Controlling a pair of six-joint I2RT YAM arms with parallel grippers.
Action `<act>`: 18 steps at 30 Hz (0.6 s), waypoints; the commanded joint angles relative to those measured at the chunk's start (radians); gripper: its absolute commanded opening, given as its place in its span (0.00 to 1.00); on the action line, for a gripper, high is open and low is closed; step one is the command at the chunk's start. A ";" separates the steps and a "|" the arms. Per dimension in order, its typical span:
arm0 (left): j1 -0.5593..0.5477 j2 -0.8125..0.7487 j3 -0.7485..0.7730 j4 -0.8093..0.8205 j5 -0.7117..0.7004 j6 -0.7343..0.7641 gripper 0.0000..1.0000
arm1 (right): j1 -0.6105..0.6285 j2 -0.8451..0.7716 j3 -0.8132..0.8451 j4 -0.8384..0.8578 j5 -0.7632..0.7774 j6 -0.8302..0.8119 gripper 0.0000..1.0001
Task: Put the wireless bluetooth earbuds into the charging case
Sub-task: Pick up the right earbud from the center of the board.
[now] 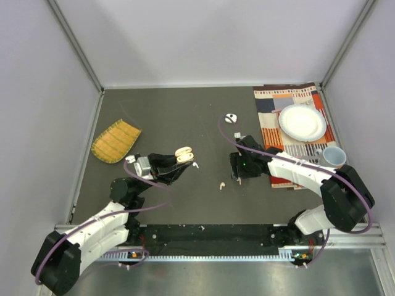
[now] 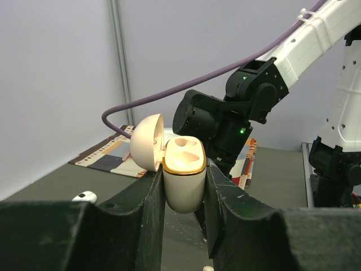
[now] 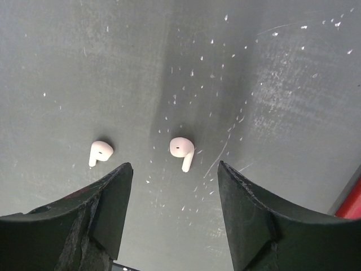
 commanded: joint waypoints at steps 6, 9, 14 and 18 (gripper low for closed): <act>-0.002 -0.008 0.016 0.033 -0.011 -0.006 0.00 | 0.014 -0.011 0.033 0.031 0.022 -0.018 0.62; -0.002 -0.006 0.014 0.033 -0.016 -0.011 0.00 | 0.014 -0.008 0.036 0.031 0.031 -0.021 0.62; -0.002 -0.016 0.017 0.030 -0.012 -0.015 0.00 | 0.014 0.014 0.036 0.034 0.042 -0.020 0.61; -0.002 -0.026 0.017 0.014 -0.019 -0.014 0.00 | 0.020 0.031 0.045 0.036 0.048 -0.032 0.59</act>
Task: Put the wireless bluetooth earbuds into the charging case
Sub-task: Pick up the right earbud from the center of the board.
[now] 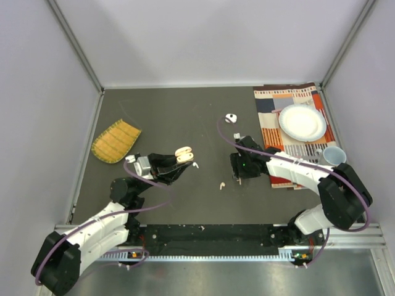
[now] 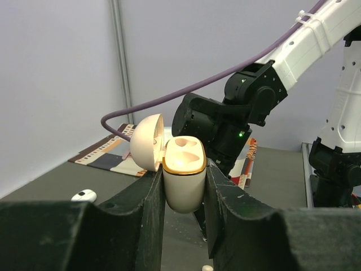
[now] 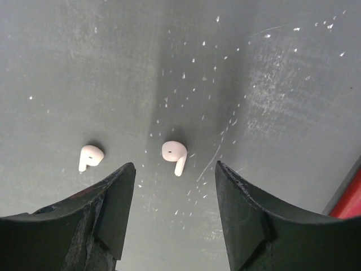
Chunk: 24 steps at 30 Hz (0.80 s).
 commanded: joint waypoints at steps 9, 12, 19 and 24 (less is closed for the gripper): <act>-0.002 -0.021 0.019 0.012 -0.012 -0.012 0.00 | 0.033 0.058 0.056 0.043 0.054 -0.068 0.52; -0.002 -0.021 0.019 0.009 -0.012 -0.012 0.00 | 0.039 0.065 0.064 0.043 0.048 -0.078 0.50; -0.002 -0.021 0.017 0.003 -0.014 -0.016 0.00 | 0.048 0.101 0.070 0.051 0.054 -0.079 0.48; -0.002 -0.023 0.023 -0.010 -0.012 -0.016 0.00 | 0.051 0.110 0.067 0.049 0.062 -0.098 0.41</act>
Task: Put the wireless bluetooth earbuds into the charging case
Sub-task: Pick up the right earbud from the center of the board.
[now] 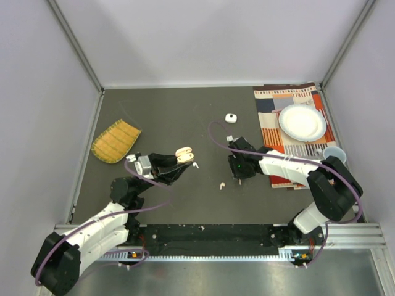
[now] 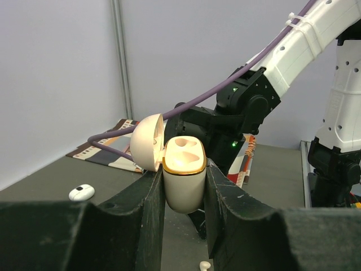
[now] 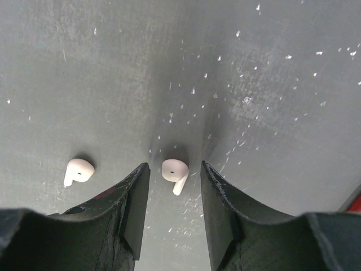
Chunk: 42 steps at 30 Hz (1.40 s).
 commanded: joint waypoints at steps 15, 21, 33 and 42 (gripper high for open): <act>-0.002 -0.014 0.020 0.010 -0.014 -0.012 0.00 | 0.022 0.033 0.047 0.015 0.030 -0.044 0.34; -0.002 -0.011 0.020 0.011 -0.014 -0.015 0.00 | 0.020 0.032 0.038 0.015 0.031 -0.037 0.34; -0.002 -0.033 0.016 -0.010 -0.034 -0.012 0.00 | 0.022 0.039 0.039 0.015 0.026 -0.037 0.33; -0.002 -0.027 0.019 -0.021 -0.031 -0.010 0.00 | 0.022 0.041 0.041 0.016 0.019 -0.026 0.26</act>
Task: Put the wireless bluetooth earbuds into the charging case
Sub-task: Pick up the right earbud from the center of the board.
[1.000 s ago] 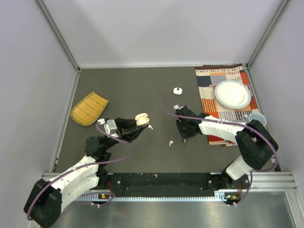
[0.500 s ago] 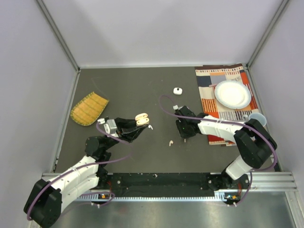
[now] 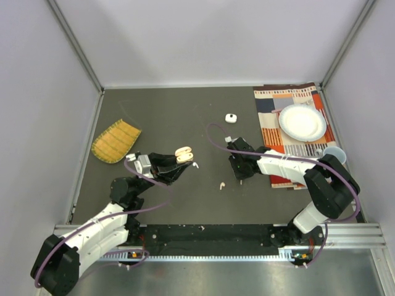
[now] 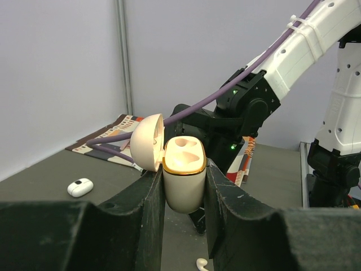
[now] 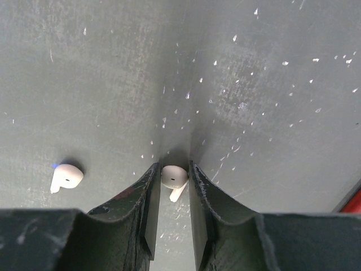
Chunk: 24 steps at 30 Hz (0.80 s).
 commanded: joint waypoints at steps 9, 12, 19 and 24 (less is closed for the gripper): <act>-0.002 -0.002 0.020 0.017 -0.010 0.004 0.00 | 0.015 -0.026 0.035 0.015 0.008 0.026 0.10; -0.002 0.000 0.022 0.019 -0.010 0.005 0.00 | 0.015 -0.058 0.040 0.021 0.012 0.035 0.07; -0.002 0.009 0.028 0.016 -0.005 0.004 0.00 | 0.016 -0.150 0.032 0.031 0.043 0.068 0.00; -0.002 0.012 0.028 0.014 -0.002 0.002 0.00 | 0.018 -0.262 0.021 0.073 0.074 0.074 0.00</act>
